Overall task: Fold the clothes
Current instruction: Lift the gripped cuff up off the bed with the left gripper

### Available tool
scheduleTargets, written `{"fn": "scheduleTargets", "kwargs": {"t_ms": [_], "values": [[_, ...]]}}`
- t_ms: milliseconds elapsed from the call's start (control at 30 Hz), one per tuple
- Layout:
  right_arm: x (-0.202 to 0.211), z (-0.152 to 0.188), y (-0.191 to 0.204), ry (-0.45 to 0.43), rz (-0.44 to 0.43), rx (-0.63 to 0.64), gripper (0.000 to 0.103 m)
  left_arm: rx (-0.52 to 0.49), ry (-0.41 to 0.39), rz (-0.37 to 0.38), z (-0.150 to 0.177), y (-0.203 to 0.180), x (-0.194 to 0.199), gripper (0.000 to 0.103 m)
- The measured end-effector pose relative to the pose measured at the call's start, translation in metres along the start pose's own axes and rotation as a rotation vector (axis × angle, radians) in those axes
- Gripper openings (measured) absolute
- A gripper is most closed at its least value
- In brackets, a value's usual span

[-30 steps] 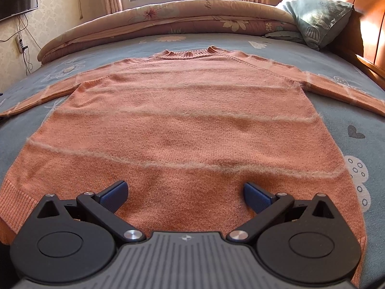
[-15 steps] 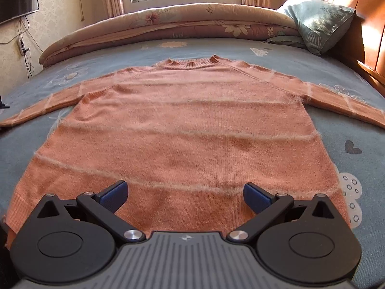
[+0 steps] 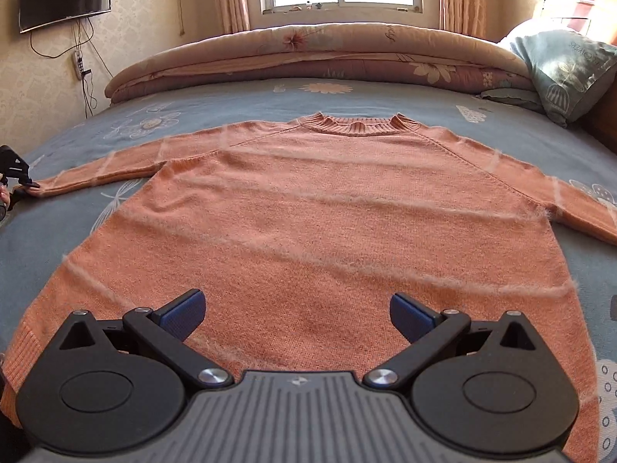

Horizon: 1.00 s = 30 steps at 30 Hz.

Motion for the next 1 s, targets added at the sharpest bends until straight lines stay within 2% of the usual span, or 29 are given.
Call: {"fn": "scheduleTargets", "kwargs": {"t_ms": [67,167,300,433,700,1000], "values": [[0.006,-0.005,0.001,-0.03,-0.017,0.008,0.103,-0.037,-0.002,-0.006,-0.003,-0.013,0.007,0.01],[0.011,-0.006,0.002,-0.045,-0.022,0.033,0.103,-0.078,-0.016,0.024,-0.008,-0.038,0.023,0.008],[0.009,-0.007,-0.005,-0.021,0.005,0.025,0.103,-0.163,-0.021,0.063,-0.009,-0.081,0.045,0.008],[0.01,-0.009,-0.017,-0.004,0.0,-0.037,0.103,-0.269,-0.022,0.113,-0.004,-0.131,0.062,0.008],[0.021,-0.013,-0.037,-0.02,0.007,-0.079,0.103,-0.464,0.001,0.216,0.031,-0.229,0.087,0.007],[0.028,-0.01,-0.062,-0.002,0.021,-0.146,0.103,-0.597,0.057,0.318,0.086,-0.31,0.098,0.007]]}}
Point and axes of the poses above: each gripper's, at about its wrist camera, not at the fingertips, and x roughly against the way its jaws point, y to its left, z to its underside, the point moved 5 cm from there along -x, roughly the way its jaws point, and after that the axes turned 6 degrees about z, right-handed, at the moved point
